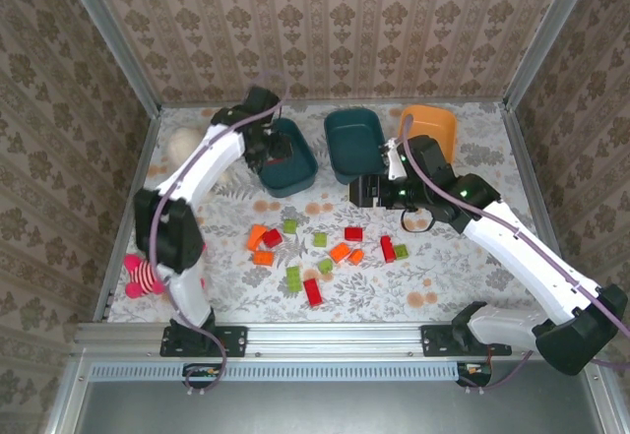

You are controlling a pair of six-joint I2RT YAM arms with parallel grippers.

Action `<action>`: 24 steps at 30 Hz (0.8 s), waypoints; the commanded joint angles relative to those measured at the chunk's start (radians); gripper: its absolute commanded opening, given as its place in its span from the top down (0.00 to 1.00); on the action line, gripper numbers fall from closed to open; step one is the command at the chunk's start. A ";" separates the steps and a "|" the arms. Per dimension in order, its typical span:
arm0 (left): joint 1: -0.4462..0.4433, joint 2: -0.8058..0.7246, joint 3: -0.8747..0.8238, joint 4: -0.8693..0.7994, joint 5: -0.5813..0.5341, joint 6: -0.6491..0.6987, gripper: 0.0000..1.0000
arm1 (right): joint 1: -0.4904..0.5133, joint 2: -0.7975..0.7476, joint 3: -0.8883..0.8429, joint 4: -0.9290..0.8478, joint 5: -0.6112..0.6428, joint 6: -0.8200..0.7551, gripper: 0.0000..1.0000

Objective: Sort the legos into containers by color

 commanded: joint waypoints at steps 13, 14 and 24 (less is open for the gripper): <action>0.072 0.481 0.389 -0.066 0.112 0.045 0.45 | -0.230 -0.080 -0.171 -0.236 0.054 0.246 0.21; 0.072 0.481 0.384 -0.066 0.114 0.044 0.43 | -0.243 -0.082 -0.194 -0.246 0.061 0.275 0.21; 0.061 0.350 0.361 -0.061 0.139 0.035 0.15 | -0.272 0.060 -0.337 -0.205 0.097 0.601 0.26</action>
